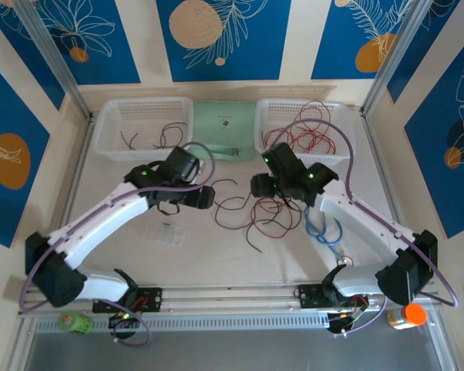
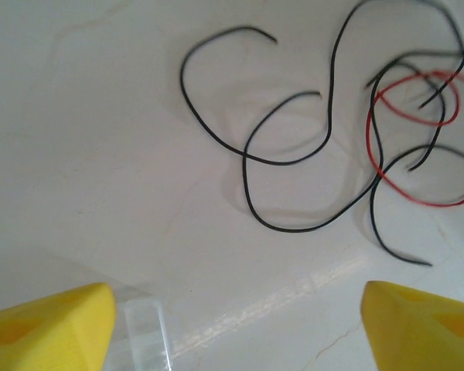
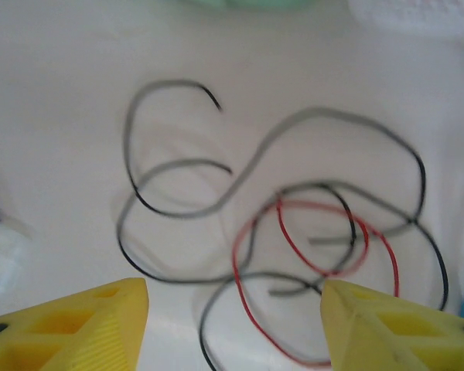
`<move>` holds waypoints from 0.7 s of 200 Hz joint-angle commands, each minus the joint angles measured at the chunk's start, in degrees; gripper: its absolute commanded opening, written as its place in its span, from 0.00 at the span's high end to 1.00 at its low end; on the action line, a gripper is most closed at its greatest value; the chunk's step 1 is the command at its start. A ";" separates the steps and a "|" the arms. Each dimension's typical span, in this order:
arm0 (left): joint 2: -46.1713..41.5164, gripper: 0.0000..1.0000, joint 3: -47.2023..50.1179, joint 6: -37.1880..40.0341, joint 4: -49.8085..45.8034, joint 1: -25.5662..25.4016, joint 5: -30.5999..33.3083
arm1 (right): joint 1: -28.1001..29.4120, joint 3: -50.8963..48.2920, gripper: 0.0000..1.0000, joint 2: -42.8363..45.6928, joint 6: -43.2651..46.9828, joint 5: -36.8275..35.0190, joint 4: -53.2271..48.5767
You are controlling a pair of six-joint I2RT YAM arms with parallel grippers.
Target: Untangle the cables
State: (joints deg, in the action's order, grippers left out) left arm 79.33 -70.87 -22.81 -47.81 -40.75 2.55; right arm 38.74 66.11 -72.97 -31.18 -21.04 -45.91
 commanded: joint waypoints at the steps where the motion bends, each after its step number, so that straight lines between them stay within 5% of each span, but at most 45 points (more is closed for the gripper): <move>1: 7.51 0.26 -2.79 -2.43 0.11 -0.62 -0.19 | -0.16 -5.08 0.40 3.78 -6.82 0.92 -1.19; 49: 25.23 0.46 -8.65 -6.18 3.02 1.02 0.50 | 0.19 -9.46 0.44 6.55 -9.07 2.13 -0.36; 140: 36.77 0.47 -11.48 -10.32 7.71 1.78 6.88 | -1.34 -13.69 0.44 13.29 -8.46 2.58 -0.87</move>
State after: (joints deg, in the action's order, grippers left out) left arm 115.02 -80.97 -31.29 -41.01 -39.75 5.96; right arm 38.15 53.67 -61.89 -39.05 -19.88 -46.15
